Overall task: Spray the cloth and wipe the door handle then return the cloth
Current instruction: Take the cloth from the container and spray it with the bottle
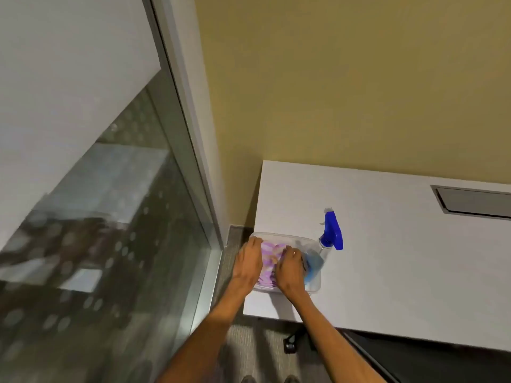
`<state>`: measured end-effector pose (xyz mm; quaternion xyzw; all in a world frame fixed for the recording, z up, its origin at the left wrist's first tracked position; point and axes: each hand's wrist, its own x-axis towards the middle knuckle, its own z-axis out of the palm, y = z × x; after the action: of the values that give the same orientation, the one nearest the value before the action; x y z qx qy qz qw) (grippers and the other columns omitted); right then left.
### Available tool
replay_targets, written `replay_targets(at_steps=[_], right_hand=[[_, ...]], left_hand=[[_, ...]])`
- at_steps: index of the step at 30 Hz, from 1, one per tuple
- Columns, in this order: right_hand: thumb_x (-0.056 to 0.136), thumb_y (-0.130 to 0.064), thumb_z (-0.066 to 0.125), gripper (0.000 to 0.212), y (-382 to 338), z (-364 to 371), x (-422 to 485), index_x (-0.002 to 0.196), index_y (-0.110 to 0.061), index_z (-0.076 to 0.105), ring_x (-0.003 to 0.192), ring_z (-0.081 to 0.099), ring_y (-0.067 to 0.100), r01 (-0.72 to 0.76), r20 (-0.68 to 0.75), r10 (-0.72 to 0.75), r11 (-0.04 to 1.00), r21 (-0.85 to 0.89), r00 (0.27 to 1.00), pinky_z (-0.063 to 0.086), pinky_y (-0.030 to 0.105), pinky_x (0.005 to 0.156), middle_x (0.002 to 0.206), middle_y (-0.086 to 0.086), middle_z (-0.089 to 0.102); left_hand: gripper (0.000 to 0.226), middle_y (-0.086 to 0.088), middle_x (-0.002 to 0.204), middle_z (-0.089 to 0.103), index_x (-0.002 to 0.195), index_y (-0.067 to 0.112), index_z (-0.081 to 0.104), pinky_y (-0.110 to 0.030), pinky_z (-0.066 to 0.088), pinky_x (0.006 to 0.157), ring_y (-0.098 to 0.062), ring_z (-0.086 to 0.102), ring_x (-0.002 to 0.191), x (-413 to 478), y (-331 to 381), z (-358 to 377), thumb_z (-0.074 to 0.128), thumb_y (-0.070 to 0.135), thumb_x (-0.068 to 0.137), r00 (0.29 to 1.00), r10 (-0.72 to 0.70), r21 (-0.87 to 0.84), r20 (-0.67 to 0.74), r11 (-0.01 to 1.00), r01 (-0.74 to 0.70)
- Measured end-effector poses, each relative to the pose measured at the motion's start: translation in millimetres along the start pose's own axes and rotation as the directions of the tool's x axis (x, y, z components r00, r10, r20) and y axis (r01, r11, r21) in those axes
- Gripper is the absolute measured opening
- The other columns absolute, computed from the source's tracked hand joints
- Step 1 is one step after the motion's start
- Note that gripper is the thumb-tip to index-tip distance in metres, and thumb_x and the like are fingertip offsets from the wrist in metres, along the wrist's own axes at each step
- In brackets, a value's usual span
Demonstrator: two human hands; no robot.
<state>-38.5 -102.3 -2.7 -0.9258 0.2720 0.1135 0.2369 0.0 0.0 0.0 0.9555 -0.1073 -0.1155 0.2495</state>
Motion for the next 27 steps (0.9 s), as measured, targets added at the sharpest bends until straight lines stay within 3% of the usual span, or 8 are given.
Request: replay_targets(at_steps=[2, 5, 8, 12, 21, 27], right_hand=[[0.099, -0.03, 0.052, 0.053, -1.5, 6.5, 12.7, 0.145, -0.012, 0.031, 0.139, 0.041, 0.027, -0.073, 0.058, 0.071, 0.997, 0.031, 0.996, 0.03, 0.036, 0.116, 0.15, 0.009, 0.041], [0.097, -0.027, 0.053, 0.058, 1.9, 27.2, 27.0, 0.146, -0.011, 0.027, 0.136, 0.043, 0.031, -0.085, 0.119, 0.076, 0.994, 0.069, 0.99, 0.039, 0.043, 0.113, 0.15, 0.012, 0.039], [0.09, -0.023, 0.065, 0.067, -1.1, 40.6, 32.6, 0.144, -0.009, 0.028, 0.129, 0.052, 0.032, -0.087, 0.058, 0.086, 0.996, 0.022, 0.995, 0.046, 0.042, 0.108, 0.144, 0.013, 0.048], [0.092, -0.025, 0.063, 0.058, -3.3, 40.8, 36.2, 0.14, -0.008, 0.034, 0.124, 0.056, 0.032, -0.068, 0.0, 0.068, 0.997, 0.03, 0.998, 0.049, 0.042, 0.104, 0.136, 0.014, 0.055], [0.099, -0.021, 0.047, 0.034, -3.8, 29.4, 33.8, 0.132, -0.012, 0.042, 0.109, 0.062, 0.027, -0.037, -0.054, 0.05, 0.975, 0.221, 0.997, 0.055, 0.04, 0.094, 0.123, 0.01, 0.063], [0.095, -0.017, 0.055, 0.025, -2.5, 22.4, 22.9, 0.119, -0.008, 0.055, 0.106, 0.064, 0.028, 0.049, -0.105, -0.021, 0.961, 0.271, 0.994, 0.054, 0.038, 0.093, 0.118, 0.011, 0.066]], left_hand=[[0.041, -0.008, 0.141, 0.054, 0.138, 0.014, 0.048, -0.028, 0.046, 0.103, -0.024, 0.058, 0.123, 13.0, -3.1, 9.2, 0.051, 0.027, 0.1, 0.999, 0.01, 0.062, 0.049, 0.998, -0.013], [0.05, -0.012, 0.148, 0.046, 0.144, 0.012, 0.038, -0.031, 0.043, 0.107, -0.026, 0.051, 0.132, 23.1, -4.1, 21.7, 0.056, 0.019, 0.098, 0.991, -0.003, 0.157, 0.137, 0.987, -0.019], [0.057, -0.016, 0.148, 0.044, 0.146, 0.007, 0.032, -0.035, 0.044, 0.106, -0.031, 0.05, 0.132, 30.0, 2.0, 27.3, 0.058, 0.015, 0.096, 0.986, -0.025, 0.309, 0.168, 0.951, -0.028], [0.048, -0.018, 0.138, 0.051, 0.14, 0.005, 0.036, -0.036, 0.047, 0.1, -0.031, 0.054, 0.125, 36.2, 4.6, 43.5, 0.055, 0.013, 0.097, 0.982, -0.037, 0.426, 0.184, 0.904, -0.046], [0.047, -0.016, 0.138, 0.049, 0.137, 0.001, 0.038, -0.032, 0.048, 0.099, -0.027, 0.048, 0.128, 44.1, 4.0, 50.2, 0.057, 0.015, 0.096, 0.988, -0.063, 0.383, 0.141, 0.924, 0.004], [0.052, -0.015, 0.14, 0.048, 0.137, 0.007, 0.041, -0.033, 0.045, 0.103, -0.028, 0.048, 0.13, 47.9, 2.8, 40.0, 0.065, 0.016, 0.092, 0.979, -0.065, 0.35, 0.194, 0.937, -0.007]])
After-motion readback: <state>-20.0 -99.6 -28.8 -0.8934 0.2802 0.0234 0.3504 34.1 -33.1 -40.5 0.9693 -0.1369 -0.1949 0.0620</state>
